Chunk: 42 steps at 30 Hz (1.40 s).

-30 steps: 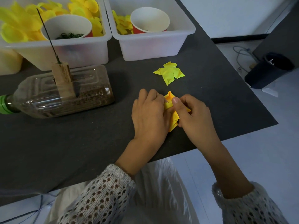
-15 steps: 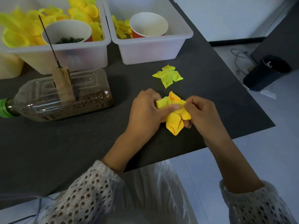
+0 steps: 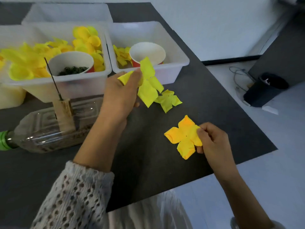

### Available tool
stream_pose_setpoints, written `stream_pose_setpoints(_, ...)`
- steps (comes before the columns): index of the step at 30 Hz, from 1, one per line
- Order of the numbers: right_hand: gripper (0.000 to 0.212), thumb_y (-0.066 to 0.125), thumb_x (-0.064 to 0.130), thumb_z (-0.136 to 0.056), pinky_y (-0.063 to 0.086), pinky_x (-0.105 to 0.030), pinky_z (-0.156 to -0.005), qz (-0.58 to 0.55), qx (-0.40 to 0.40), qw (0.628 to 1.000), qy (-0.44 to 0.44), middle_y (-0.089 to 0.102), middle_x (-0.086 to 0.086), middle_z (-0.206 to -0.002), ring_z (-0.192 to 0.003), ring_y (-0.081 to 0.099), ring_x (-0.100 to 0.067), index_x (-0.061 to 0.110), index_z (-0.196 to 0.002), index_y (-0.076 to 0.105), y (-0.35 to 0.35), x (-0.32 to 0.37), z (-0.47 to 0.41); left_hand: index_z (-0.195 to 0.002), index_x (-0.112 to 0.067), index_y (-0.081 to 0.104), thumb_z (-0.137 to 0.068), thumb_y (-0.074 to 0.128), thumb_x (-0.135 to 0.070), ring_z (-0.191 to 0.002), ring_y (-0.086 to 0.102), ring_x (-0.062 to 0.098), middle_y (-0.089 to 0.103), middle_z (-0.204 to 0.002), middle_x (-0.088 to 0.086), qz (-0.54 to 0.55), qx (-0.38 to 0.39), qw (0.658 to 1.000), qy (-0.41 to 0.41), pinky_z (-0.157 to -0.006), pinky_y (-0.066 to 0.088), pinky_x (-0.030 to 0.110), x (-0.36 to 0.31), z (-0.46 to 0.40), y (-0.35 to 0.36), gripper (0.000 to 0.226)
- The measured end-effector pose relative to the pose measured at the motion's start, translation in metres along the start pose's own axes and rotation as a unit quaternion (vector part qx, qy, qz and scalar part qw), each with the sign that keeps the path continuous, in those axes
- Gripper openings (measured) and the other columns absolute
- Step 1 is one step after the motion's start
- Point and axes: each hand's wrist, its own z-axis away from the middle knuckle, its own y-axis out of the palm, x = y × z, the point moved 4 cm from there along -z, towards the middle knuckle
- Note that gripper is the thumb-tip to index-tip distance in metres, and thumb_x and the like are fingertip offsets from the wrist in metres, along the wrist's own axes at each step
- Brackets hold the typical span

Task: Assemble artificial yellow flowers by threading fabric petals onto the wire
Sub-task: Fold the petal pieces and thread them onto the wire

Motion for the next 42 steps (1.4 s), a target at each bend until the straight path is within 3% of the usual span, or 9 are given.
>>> stream_pose_setpoints(9, 0.017, 0.051, 0.027, -0.094, 0.043, -0.016, -0.047, 0.041, -0.023, 0.998, -0.052, 0.057, 0.006, -0.062, -0.055, 0.057, -0.008, 0.025, -0.078, 0.057, 0.009, 0.000, 0.007, -0.084, -0.007, 0.051, -0.098, 0.051, -0.015, -0.067, 0.062, 0.027, 0.063, -0.074, 0.012, 0.061, -0.013, 0.997, -0.036, -0.049, 0.045, 0.025, -0.071, -0.122, 0.039, 0.017)
stream_pose_setpoints(11, 0.017, 0.052, 0.027, -0.094, 0.042, -0.017, -0.050, 0.047, -0.021, 0.997, -0.049, 0.058, 0.007, -0.062, -0.056, 0.058, -0.008, 0.025, -0.078, 0.056, 0.010, -0.002, 0.007, -0.111, -0.003, 0.051, -0.102, 0.047, -0.038, -0.087, 0.068, 0.028, 0.064, -0.091, 0.013, 0.025, 0.004, 0.999, -0.035, -0.072, 0.059, 0.035, -0.078, -0.135, 0.037, 0.037)
stream_pose_setpoints(15, 0.017, 0.053, 0.026, -0.095, 0.042, -0.019, -0.051, 0.039, -0.022, 0.998, -0.046, 0.058, 0.005, -0.062, -0.055, 0.058, -0.007, 0.025, -0.078, 0.057, 0.009, -0.003, 0.008, -0.141, -0.003, 0.044, -0.101, 0.028, -0.060, -0.125, 0.056, 0.028, 0.054, -0.139, 0.014, -0.251, 0.014, 0.968, 0.007, -0.106, 0.045, 0.041, -0.078, -0.140, 0.023, 0.071)
stream_pose_setpoints(21, 0.022, 0.048, 0.036, -0.096, 0.042, -0.026, -0.053, -0.004, 0.007, 0.999, -0.053, 0.055, -0.002, -0.063, -0.054, 0.053, -0.009, 0.024, -0.080, 0.058, 0.011, 0.002, 0.010, -0.097, -0.011, 0.068, -0.098, 0.048, -0.028, -0.071, 0.065, 0.010, 0.071, -0.083, -0.003, -0.171, 0.059, 0.974, 0.134, -0.070, 0.048, 0.021, -0.054, -0.054, 0.009, 0.026)
stream_pose_setpoints(23, 0.037, 0.039, 0.046, -0.099, 0.042, -0.030, -0.053, -0.049, 0.014, 0.997, -0.062, 0.053, -0.009, -0.062, -0.054, 0.051, -0.015, 0.020, -0.082, 0.061, 0.012, 0.003, 0.012, -0.096, -0.013, 0.069, -0.098, 0.051, -0.032, -0.070, 0.064, 0.007, 0.070, -0.078, -0.006, -0.239, 0.192, 0.944, 0.117, -0.070, 0.051, 0.021, -0.032, -0.013, 0.023, 0.026)
stream_pose_setpoints(26, 0.038, 0.031, 0.029, -0.102, 0.040, -0.017, -0.049, -0.072, 0.025, 0.994, -0.074, 0.052, -0.012, -0.060, -0.051, 0.048, -0.008, 0.019, -0.082, 0.063, 0.012, 0.003, 0.010, -0.095, -0.020, 0.068, -0.092, 0.052, -0.059, -0.085, 0.063, 0.012, 0.067, -0.089, -0.005, -0.427, 0.381, 0.818, 0.063, -0.083, 0.054, 0.037, 0.010, 0.033, 0.044, 0.042)
stream_pose_setpoints(29, 0.037, 0.034, 0.019, -0.100, 0.039, -0.015, -0.050, -0.092, 0.050, 0.993, -0.048, 0.056, -0.004, -0.059, -0.050, 0.049, -0.006, 0.029, -0.085, 0.067, 0.013, -0.001, 0.009, -0.092, -0.023, 0.058, -0.083, 0.048, -0.077, -0.085, 0.060, 0.016, 0.062, -0.091, -0.005, -0.524, 0.378, 0.760, 0.065, -0.074, 0.051, 0.037, 0.037, 0.051, 0.056, 0.056)
stream_pose_setpoints(35, 0.022, 0.048, 0.011, -0.097, 0.044, -0.029, -0.054, -0.024, 0.050, 0.993, -0.100, 0.057, 0.003, -0.069, -0.059, 0.052, -0.013, 0.026, -0.095, 0.064, 0.013, 0.004, 0.015, -0.097, -0.022, 0.056, -0.094, 0.045, -0.063, -0.089, 0.059, 0.021, 0.060, -0.094, -0.002, -0.549, 0.249, 0.773, 0.196, -0.064, 0.038, 0.034, 0.045, 0.055, 0.084, 0.042)
stream_pose_setpoints(42, 0.026, 0.057, 0.012, -0.093, 0.046, -0.028, -0.052, 0.045, -0.026, 0.996, -0.067, 0.062, 0.018, -0.081, -0.060, 0.055, -0.014, 0.036, -0.086, 0.064, 0.015, 0.000, 0.014, -0.087, -0.017, 0.063, -0.097, 0.054, -0.039, -0.088, 0.063, 0.025, 0.066, -0.091, 0.002, -0.424, 0.281, 0.855, 0.104, -0.075, 0.050, 0.037, 0.045, 0.036, 0.069, 0.026)
